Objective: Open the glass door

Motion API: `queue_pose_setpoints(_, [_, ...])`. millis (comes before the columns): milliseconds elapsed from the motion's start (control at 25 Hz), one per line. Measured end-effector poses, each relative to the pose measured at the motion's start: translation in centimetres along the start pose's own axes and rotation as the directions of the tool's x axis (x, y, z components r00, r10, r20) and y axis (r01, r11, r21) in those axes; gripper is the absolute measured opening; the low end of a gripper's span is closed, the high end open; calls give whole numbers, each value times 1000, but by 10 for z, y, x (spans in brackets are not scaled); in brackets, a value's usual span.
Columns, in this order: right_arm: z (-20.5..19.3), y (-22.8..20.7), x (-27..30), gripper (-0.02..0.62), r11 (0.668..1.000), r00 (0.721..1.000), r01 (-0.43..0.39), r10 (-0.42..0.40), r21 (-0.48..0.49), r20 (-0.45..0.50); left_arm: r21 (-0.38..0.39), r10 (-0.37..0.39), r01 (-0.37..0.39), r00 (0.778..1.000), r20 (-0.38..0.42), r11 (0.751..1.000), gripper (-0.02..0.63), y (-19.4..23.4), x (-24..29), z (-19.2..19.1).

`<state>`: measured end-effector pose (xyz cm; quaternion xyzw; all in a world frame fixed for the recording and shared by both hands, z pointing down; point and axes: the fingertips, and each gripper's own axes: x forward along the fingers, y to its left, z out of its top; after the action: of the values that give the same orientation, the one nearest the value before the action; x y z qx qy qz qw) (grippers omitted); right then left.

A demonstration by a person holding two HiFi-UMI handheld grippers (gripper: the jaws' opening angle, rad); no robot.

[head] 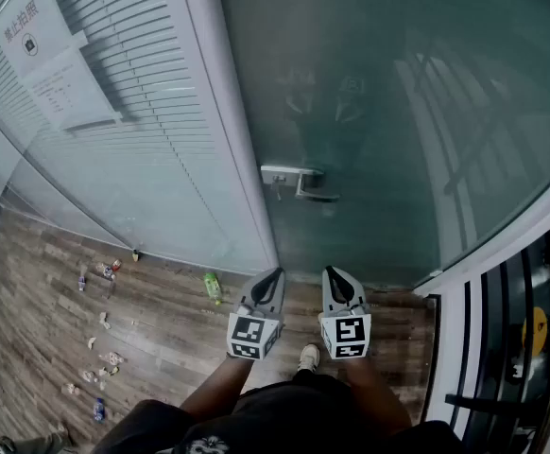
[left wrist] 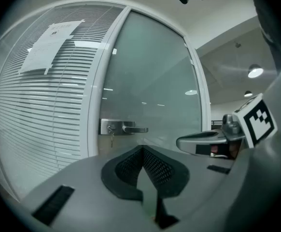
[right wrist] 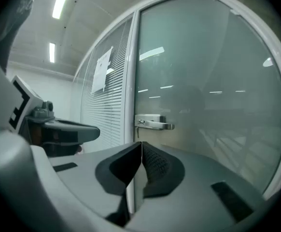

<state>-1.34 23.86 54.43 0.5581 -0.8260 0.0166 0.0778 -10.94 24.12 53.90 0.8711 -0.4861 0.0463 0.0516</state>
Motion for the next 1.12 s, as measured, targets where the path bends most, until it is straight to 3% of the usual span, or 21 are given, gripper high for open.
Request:
queue_pose_setpoints(280, [9,-19,44,29,982,984,-169,163,-87,-71,-2,33,-33,999,-24,999,6,9,41,-6])
queue_pose_setpoints(480, [21,-16,72,131,922,960,-270,238,-277,-145,9,60,-60,998,-11,998,6,27,58,-21])
queue_pose_setpoints(640, [41,-17,107,150,821,955,-293,226,-490,-192,-6,59,-59,998,-17,998,6,42,77,-17])
queue_pose_setpoints(840, [53,-22,152,167,693,937,-341,198,-635,-287,-8,28,-28,999,-17,1000,6,64,107,-5])
queue_pose_setpoints(1000, [31,-28,198,178,543,881,-455,157,-706,-447,-25,23,-24,999,-31,999,6,96,139,-10])
queue_pose_setpoints(1080, [16,-33,222,178,465,839,-523,134,-715,-527,-34,21,-23,999,-42,999,6,113,158,-13])
queue_pose_setpoints(1120, [7,-34,229,178,442,813,-561,131,-700,-568,-36,19,-21,999,-46,999,6,119,165,-14])
